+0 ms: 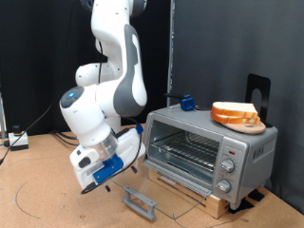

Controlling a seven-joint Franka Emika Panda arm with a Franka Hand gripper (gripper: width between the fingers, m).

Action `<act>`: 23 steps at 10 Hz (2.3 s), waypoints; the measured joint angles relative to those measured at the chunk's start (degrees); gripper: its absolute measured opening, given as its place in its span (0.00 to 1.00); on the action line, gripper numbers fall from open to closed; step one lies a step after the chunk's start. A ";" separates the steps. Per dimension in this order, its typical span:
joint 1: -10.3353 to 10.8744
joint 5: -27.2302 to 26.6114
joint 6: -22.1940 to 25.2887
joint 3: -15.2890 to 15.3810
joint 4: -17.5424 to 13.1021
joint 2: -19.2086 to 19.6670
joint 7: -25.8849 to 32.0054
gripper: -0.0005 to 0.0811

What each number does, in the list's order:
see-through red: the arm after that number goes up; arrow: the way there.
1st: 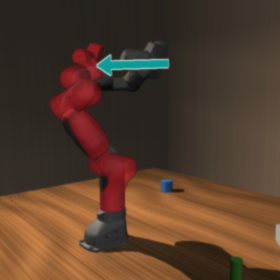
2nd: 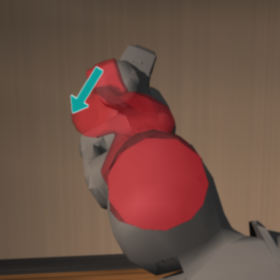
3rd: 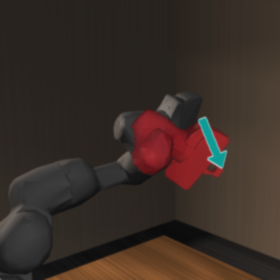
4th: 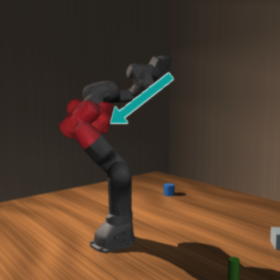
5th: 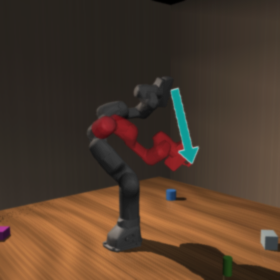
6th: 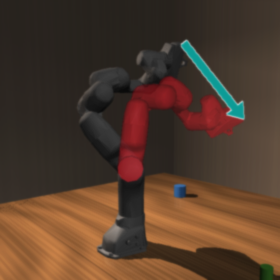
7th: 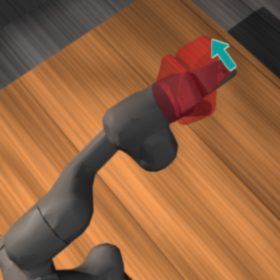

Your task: Make a piece of toast with the oven

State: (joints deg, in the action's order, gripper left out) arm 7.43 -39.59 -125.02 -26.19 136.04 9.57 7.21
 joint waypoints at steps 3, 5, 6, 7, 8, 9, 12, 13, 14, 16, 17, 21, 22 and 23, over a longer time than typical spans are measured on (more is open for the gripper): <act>-1.97 1.70 15.03 -1.29 -1.59 -4.75 3.62 0.99; -2.83 6.05 23.46 -2.27 -3.12 -7.27 4.44 0.99; -3.11 8.21 25.71 -2.48 -3.30 -8.87 4.44 0.99; -3.31 9.37 26.67 -2.64 -3.22 -10.70 4.44 0.99; -3.47 9.93 26.94 -2.77 -2.13 -12.83 4.44 0.99; -3.46 9.89 26.93 -2.73 -2.14 -12.69 4.44 0.99; -2.55 2.74 31.70 -2.06 -2.34 -15.13 16.99 0.99; -2.32 2.57 34.71 -1.69 -2.54 -16.42 20.42 0.99; -2.04 3.25 37.16 -1.16 -2.80 -17.68 23.73 0.99; -1.26 7.22 37.95 0.69 -2.73 -21.14 30.97 0.99; -0.98 10.76 37.00 2.22 -2.50 -23.37 33.66 0.99; -0.71 7.44 34.30 4.06 -0.31 -27.21 36.28 0.99; -0.40 5.78 32.11 5.12 0.81 -29.44 38.43 0.99; 0.00 5.11 31.05 5.93 2.03 -31.93 41.16 0.99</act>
State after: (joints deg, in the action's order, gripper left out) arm 7.43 -34.48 -93.97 -20.26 138.07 -22.36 48.37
